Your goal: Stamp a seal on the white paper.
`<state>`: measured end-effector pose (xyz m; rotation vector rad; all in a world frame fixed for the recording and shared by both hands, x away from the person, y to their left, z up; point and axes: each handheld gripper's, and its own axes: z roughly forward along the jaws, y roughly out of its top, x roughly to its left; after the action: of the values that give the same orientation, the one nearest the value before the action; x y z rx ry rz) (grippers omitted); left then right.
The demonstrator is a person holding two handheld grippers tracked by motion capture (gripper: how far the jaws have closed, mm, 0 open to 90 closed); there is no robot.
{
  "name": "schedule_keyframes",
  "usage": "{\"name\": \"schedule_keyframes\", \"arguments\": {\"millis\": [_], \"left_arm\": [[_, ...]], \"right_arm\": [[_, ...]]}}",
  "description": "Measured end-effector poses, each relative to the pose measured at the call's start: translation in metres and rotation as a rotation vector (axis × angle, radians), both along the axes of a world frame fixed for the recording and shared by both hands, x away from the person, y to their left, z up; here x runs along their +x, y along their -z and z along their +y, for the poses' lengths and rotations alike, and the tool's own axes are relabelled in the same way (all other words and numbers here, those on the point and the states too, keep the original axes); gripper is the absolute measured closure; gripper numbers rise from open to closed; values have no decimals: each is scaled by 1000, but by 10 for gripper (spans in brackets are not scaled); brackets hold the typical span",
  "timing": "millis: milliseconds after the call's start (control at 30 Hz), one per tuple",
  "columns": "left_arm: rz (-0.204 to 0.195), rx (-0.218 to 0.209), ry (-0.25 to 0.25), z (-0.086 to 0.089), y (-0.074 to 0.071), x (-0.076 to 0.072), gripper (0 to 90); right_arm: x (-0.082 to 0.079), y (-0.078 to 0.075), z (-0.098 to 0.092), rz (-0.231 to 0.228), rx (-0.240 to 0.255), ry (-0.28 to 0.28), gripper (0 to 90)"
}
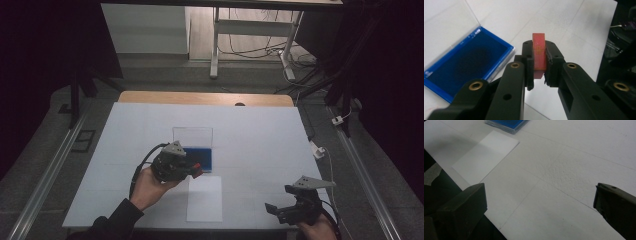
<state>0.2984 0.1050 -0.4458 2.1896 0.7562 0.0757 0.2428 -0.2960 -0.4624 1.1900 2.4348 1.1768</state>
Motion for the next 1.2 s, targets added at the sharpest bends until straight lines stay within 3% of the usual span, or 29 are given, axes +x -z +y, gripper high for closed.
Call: {"name": "schedule_keyframes", "arguments": {"millis": [400,767,1200], "left_arm": [[30,-3,16,-6,9,-18,794],[32,41,31,-20,24,-23,794],[-16,131,52,-39,45,-27,794]], "right_arm": [[0,0,1,-1,-2,-2,0],[0,0,1,-5,-9,-4,0],[0,0,2,-5,-18,-10,0]]}}
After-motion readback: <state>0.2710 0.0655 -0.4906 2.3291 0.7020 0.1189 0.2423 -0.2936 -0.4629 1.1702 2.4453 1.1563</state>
